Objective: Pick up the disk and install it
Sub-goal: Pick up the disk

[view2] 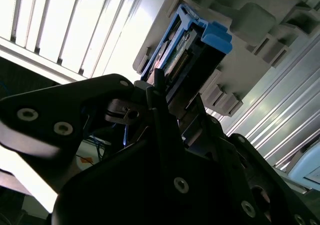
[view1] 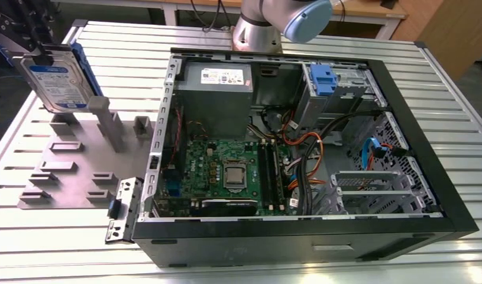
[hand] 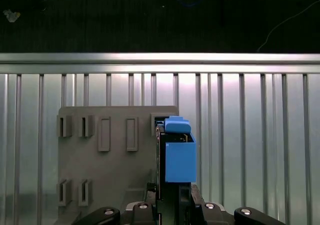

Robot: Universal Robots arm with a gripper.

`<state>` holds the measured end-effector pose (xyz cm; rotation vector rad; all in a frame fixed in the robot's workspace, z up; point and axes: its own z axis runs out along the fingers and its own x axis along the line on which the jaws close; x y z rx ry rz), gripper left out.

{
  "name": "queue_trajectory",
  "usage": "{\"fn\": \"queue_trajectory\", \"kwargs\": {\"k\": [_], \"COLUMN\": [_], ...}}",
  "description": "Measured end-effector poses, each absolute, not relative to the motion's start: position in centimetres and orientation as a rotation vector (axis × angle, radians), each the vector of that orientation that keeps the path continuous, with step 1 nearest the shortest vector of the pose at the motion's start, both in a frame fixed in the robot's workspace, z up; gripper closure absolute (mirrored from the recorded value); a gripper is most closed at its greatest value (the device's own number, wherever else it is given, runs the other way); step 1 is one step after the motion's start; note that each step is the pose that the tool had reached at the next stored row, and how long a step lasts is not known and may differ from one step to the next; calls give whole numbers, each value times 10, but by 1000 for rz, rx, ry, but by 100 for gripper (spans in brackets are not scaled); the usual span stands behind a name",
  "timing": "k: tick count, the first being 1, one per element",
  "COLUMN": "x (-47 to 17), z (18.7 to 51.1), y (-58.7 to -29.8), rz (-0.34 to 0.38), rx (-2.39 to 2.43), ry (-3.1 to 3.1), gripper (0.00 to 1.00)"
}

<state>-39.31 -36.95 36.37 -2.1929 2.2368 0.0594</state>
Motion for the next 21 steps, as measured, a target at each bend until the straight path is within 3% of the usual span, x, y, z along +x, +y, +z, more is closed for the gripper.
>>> {"fn": "queue_trajectory", "kwargs": {"k": [21], "x": [-393], "z": [376], "y": [-370], "rz": [59], "rx": [-2193], "ry": [2237], "gripper": [65]}}
